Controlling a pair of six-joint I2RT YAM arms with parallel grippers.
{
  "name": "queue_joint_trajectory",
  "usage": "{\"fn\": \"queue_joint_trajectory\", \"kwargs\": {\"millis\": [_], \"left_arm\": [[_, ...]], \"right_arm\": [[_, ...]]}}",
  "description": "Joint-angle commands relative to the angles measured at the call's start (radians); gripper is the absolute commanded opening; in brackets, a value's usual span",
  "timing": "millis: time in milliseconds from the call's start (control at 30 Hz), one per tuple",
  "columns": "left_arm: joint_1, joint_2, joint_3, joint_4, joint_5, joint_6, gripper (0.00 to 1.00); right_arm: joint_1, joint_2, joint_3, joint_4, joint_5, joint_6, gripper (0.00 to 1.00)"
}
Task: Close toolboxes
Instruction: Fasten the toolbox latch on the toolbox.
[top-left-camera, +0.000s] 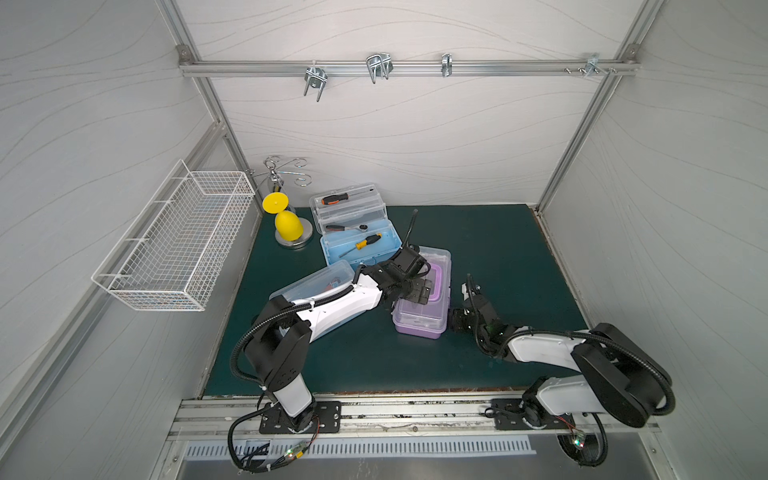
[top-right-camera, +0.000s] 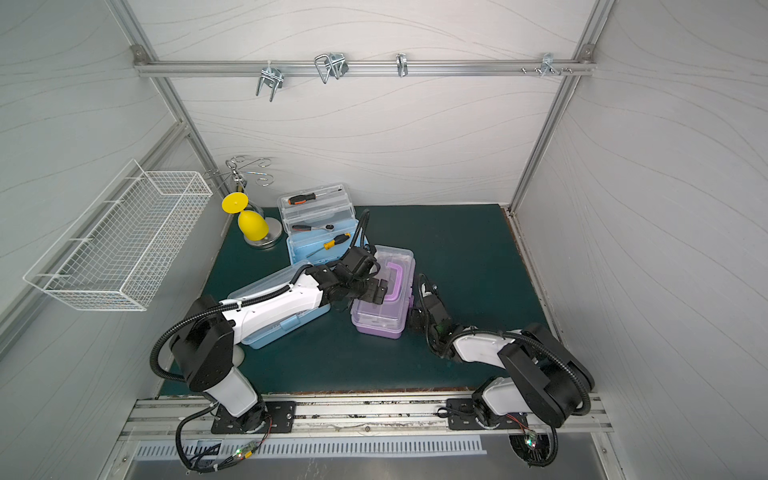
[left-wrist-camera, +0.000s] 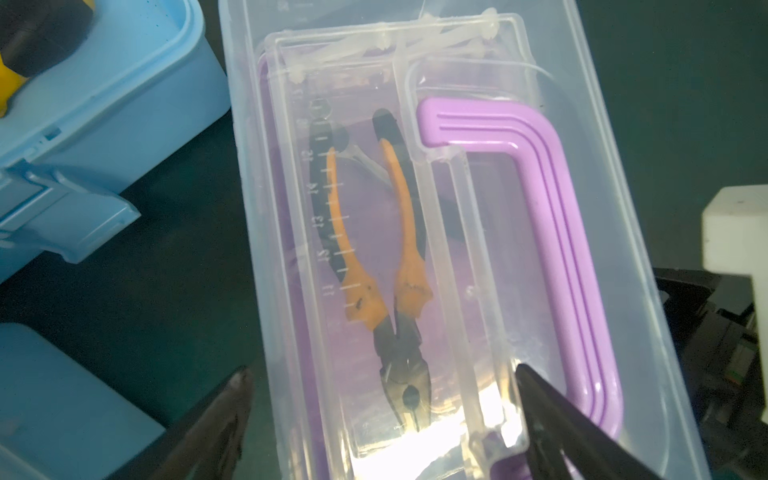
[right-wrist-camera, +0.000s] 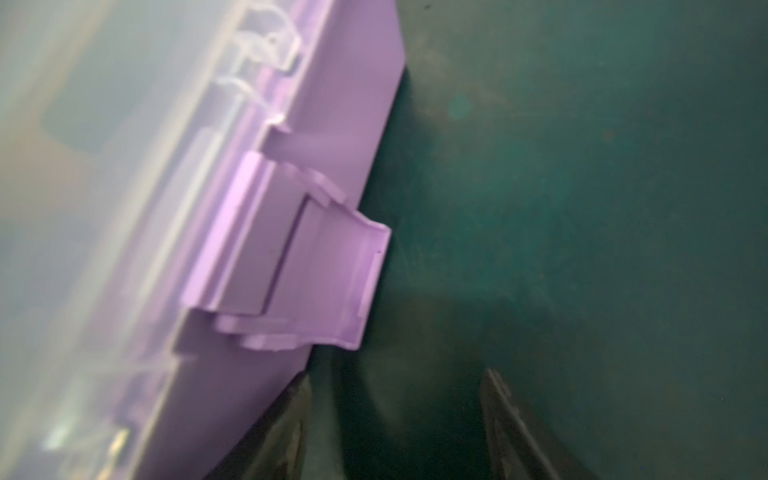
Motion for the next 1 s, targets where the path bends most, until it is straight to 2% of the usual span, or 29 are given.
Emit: {"fn": "queue_joint_trajectory", "kwargs": {"millis": [0, 167, 367, 567, 733, 833, 967], "left_arm": [[0.011, 0.006, 0.000, -0.245, -0.047, 0.052, 0.97], [0.010, 0.000, 0.033, -0.266, -0.075, 0.062, 0.97], [0.010, 0.027, 0.044, -0.264, -0.070, 0.061, 0.97], [0.011, 0.049, 0.020, -0.244, -0.051, 0.053, 0.97], [0.010, 0.047, 0.007, -0.241, -0.051, 0.053, 0.97], [0.010, 0.041, 0.000, -0.241, -0.051, 0.053, 0.97], [0.011, 0.034, -0.010, -0.237, -0.048, 0.049, 0.97]], "right_arm": [[0.032, 0.031, -0.018, 0.142, -0.049, -0.007, 0.66], [0.067, 0.104, -0.011, 0.261, -0.050, -0.027, 0.66], [0.076, 0.173, -0.012, 0.336, 0.053, -0.052, 0.65], [0.085, 0.287, -0.043, 0.545, 0.090, -0.116, 0.63], [0.087, 0.363, -0.061, 0.663, 0.144, -0.116, 0.63], [0.087, 0.342, -0.067, 0.647, 0.175, -0.104, 0.63], [0.087, 0.258, -0.049, 0.516, 0.205, -0.108, 0.63]]}}
